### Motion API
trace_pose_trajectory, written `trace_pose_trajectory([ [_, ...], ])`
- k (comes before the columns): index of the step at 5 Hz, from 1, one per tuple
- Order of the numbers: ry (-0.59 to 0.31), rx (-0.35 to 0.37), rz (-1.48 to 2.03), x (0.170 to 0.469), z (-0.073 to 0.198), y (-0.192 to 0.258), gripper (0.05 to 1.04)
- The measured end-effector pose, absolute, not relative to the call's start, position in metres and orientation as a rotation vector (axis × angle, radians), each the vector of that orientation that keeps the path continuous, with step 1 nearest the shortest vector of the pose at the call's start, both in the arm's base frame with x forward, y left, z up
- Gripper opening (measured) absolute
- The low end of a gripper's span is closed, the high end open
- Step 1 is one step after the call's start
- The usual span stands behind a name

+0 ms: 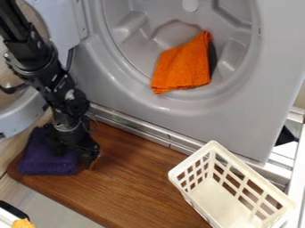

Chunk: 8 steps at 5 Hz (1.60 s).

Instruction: Put the blue towel inside the washing machine

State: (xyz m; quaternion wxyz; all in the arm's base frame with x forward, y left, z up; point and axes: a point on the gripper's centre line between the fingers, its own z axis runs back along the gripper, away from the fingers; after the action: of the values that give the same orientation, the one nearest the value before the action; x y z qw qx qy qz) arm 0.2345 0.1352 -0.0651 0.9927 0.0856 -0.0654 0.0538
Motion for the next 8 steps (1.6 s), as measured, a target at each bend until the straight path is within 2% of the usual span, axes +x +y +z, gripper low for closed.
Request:
trace_pose_trajectory([
  [1, -0.123, 0.167, 0.144, 0.234, -0.07, 0.14, 0.946],
  [2, -0.097, 0.165, 0.153, 0.235, -0.072, 0.143, 0.655],
  [3, -0.079, 0.157, 0.16, 0.237, -0.074, 0.144, 0.413],
  [4, -0.076, 0.154, 0.147, 0.238, -0.073, 0.143, 0.303],
  [5, -0.075, 0.143, 0.119, 0.238, -0.074, 0.139, 0.258],
  [7, -0.123, 0.102, -0.02, 0.246, -0.066, 0.109, 0.245],
  [8, -0.176, 0.061, -0.102, 0.253, -0.054, 0.089, 0.245],
])
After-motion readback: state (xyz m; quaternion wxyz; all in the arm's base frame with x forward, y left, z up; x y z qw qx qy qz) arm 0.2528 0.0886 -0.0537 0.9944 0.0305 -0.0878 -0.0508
